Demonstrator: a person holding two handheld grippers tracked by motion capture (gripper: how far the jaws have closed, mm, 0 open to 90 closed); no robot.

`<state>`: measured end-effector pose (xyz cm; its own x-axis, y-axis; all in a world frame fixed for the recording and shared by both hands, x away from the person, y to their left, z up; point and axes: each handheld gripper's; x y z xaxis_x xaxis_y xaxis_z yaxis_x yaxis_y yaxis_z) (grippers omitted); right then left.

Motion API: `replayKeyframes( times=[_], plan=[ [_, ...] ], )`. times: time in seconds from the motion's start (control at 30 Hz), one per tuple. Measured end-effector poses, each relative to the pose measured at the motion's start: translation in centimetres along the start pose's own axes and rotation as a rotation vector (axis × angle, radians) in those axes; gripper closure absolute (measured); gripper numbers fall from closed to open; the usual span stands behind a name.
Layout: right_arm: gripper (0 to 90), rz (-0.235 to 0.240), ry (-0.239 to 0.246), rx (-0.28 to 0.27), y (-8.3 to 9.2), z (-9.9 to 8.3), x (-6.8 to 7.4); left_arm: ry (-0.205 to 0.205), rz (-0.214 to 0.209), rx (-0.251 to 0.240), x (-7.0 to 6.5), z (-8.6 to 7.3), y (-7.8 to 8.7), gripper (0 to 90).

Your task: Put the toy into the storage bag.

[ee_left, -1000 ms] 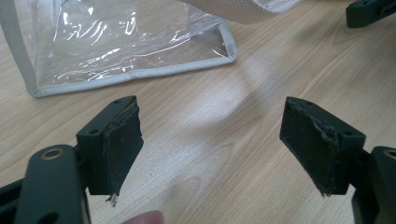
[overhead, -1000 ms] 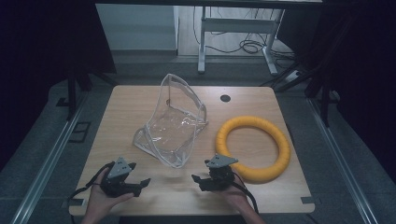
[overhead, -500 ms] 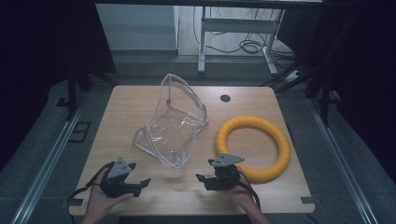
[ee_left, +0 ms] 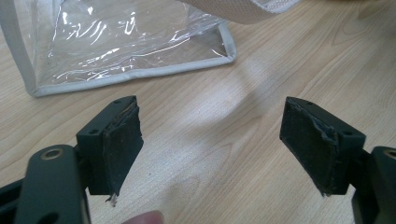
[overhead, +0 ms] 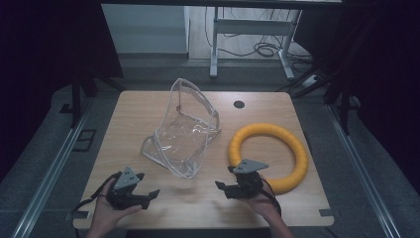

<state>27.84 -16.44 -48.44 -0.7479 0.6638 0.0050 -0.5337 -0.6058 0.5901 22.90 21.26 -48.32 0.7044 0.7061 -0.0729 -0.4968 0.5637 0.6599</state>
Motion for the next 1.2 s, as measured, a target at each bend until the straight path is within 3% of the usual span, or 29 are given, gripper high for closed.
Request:
replayKeyframes(
  times=[0.37,0.77,0.97,1.2],
  plan=[
    [30.1,0.004,0.0,-0.002,1.5,0.6,-1.5,0.009,-0.001,-0.007,0.1,0.1,0.3,20.6],
    [27.9,-0.008,0.013,0.086,2.7,1.3,-4.4,0.01,0.0,-0.009,0.2,0.1,0.3,20.6],
    [28.2,-0.008,0.034,0.126,2.9,1.7,-5.2,0.013,-0.005,-0.01,0.2,0.2,0.4,20.6],
    [28.6,-0.004,0.071,0.208,2.6,2.1,-5.9,0.012,-0.004,-0.01,0.2,0.2,0.5,20.6]
  ],
)
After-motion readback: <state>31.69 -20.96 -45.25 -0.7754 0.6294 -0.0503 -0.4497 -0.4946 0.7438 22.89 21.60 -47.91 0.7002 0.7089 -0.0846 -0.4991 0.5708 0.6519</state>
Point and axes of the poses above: each handheld gripper's, and its own axes: y roughly backward along the jaws, z roughly out of its top, x roughly to its left, and after that the axes turned 4 degrees about -z, right-handed
